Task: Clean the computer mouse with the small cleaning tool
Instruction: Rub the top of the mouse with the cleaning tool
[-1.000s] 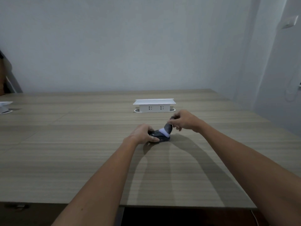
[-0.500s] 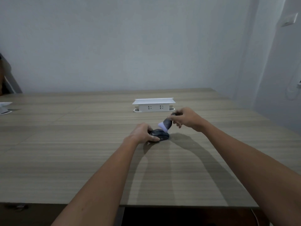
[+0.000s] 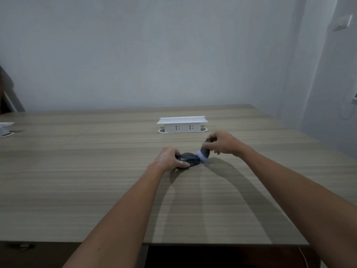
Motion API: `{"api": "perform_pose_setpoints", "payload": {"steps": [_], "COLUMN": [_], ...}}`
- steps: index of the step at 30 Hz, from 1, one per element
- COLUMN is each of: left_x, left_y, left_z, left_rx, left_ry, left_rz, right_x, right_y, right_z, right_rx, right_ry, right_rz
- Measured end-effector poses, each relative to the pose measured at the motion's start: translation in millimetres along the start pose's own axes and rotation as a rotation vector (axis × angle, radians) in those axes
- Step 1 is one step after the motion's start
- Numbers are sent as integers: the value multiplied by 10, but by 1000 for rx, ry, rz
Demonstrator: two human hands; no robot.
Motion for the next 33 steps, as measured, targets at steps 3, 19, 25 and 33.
{"api": "perform_pose_setpoints", "payload": {"steps": [3, 19, 25, 33], "left_x": [0, 45, 57, 35], "left_y": [-15, -3, 19, 24], "left_z": [-2, -72, -120, -146], "left_rx": [2, 12, 35, 55], "left_ry": [-4, -82, -127, -150], "left_rz": [22, -74, -112, -96], "right_x": [15, 0, 48, 84], "right_y": [-9, -8, 44, 72], "right_z": [-34, -68, 14, -82], "right_rx": [-41, -46, 10, 16], "right_ry": [168, 151, -143, -49], "right_rz": [-49, 10, 32, -11]}}
Point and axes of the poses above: each hand's wrist, its own y-axis towards the middle knuckle, its own x-axis out of the palm, z = x × y, the point moved 2 cm from there along y, towards the middle knuckle, and after that the axes turned 1 degree about -z, right-handed, at the moved point
